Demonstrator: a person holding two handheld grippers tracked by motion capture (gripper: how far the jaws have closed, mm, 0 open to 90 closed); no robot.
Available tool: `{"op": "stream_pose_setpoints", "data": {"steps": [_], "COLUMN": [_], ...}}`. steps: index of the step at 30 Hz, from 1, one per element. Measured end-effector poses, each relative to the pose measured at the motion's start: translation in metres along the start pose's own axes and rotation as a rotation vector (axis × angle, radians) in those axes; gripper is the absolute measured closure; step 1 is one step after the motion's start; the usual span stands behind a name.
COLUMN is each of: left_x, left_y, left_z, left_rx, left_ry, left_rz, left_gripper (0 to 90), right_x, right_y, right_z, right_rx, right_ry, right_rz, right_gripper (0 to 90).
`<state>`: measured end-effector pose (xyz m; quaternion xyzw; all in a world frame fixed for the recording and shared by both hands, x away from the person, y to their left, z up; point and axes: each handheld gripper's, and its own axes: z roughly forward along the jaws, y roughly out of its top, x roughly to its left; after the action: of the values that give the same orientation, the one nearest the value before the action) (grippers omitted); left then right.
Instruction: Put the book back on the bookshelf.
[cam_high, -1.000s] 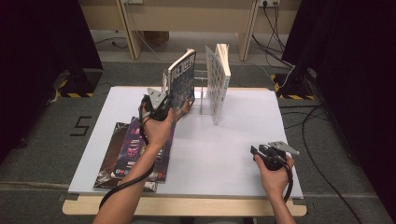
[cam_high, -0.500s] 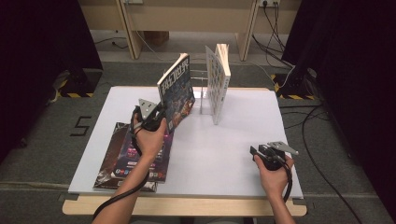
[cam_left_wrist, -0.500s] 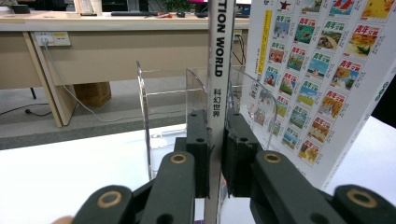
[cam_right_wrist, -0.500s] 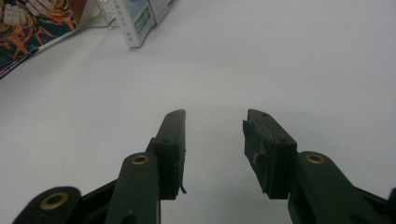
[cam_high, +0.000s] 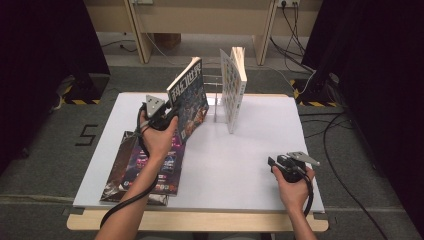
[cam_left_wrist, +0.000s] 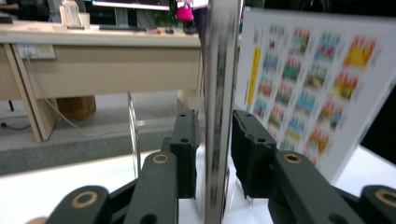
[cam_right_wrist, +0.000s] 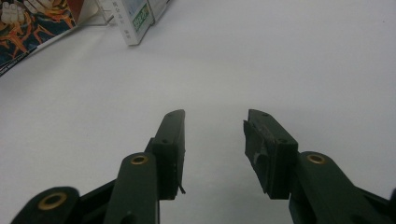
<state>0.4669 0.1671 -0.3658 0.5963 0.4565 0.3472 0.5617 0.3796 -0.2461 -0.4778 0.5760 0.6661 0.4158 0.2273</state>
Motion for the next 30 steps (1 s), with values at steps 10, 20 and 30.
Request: {"op": "stream_pose_setpoints", "data": {"steps": [10,20,30], "left_x": [0.003,0.0,-0.003], "left_y": [0.028,0.027,0.029], "left_z": [0.016,0.021,0.021], "left_rx": [0.009,0.023,0.047], "left_ry": [-0.012,-0.03,-0.039], "left_rz": [-0.002,-0.007,0.004], "left_gripper": [70.8,79.0,81.2], "right_x": [-0.001,-0.003,-0.002], "right_y": [-0.001,-0.002,-0.002], "right_z": [0.002,0.004,0.003], "right_rx": [0.018,0.038,0.037], "right_ry": [0.007,0.014,0.009], "right_rz": [0.016,0.015,0.022], "right_gripper": [57.3,56.8,56.8]}}
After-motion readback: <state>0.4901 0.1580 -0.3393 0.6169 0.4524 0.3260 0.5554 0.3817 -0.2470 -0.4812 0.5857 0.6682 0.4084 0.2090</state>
